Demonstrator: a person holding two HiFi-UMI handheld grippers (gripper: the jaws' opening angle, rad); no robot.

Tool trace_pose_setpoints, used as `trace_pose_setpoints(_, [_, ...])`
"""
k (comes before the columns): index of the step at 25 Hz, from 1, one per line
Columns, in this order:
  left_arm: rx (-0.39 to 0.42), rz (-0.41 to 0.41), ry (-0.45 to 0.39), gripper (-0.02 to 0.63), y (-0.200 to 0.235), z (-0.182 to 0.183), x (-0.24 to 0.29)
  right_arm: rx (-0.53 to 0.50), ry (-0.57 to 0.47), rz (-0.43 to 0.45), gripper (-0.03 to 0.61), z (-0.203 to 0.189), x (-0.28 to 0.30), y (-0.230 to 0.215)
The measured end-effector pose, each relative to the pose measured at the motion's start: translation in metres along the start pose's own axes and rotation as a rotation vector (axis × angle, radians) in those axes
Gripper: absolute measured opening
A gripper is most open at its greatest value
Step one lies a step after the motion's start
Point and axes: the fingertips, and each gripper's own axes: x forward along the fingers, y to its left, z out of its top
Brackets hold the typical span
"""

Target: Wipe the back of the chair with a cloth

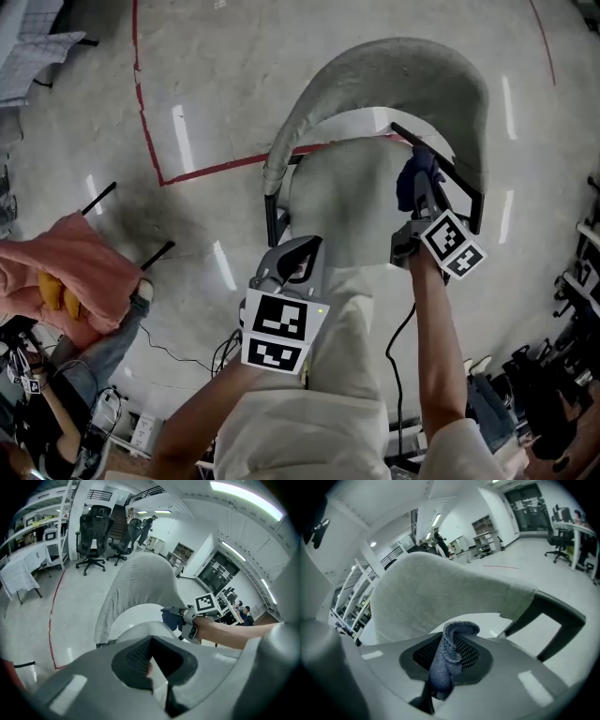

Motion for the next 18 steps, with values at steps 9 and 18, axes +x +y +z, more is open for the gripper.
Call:
trace_pose_setpoints(9, [0.027, -0.029, 0.024, 0.000, -0.029, 0.014, 0.023, 0.121, -0.007, -0.277, 0.077, 0.002, 0.002, -0.097])
trace_pose_setpoints(18, [0.033, -0.029, 0.052, 0.000, -0.030, 0.020, 0.035, 0.108, 0.005, -0.379, 0.077, 0.013, 0.025, -0.128])
